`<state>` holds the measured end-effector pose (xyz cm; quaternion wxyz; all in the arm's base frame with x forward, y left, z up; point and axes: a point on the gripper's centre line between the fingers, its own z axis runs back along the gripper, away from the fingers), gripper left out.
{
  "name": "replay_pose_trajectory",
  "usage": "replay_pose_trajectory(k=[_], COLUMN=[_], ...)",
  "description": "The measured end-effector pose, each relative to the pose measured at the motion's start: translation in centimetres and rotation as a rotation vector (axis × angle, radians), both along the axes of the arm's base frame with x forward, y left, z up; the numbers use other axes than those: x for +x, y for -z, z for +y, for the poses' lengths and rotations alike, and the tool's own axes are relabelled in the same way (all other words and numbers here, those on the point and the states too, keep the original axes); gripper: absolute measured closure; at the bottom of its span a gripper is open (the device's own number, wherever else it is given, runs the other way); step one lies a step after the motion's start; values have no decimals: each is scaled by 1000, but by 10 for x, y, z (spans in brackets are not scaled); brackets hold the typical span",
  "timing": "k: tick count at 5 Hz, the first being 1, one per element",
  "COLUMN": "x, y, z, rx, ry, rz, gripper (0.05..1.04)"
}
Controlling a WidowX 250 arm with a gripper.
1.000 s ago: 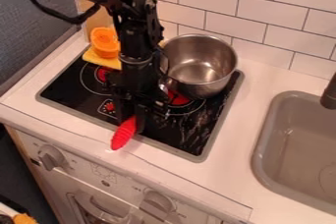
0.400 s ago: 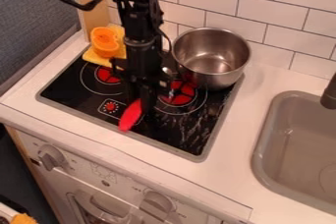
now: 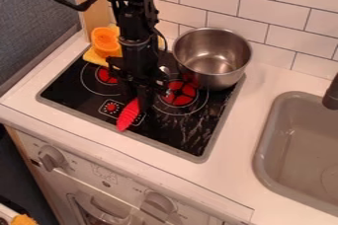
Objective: Moved the red spoon in the middle of the two burners
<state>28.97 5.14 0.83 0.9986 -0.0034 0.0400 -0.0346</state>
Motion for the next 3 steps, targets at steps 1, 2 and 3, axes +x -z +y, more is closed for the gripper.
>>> replay_pose_trajectory(k=[1, 2, 3], x=[-20, -22, -23], y=[0, -26, -44], z=[-2, 1, -1], rx=[32, 70, 69], ry=[27, 49, 51], rz=[12, -107, -164], gripper=[314, 87, 78])
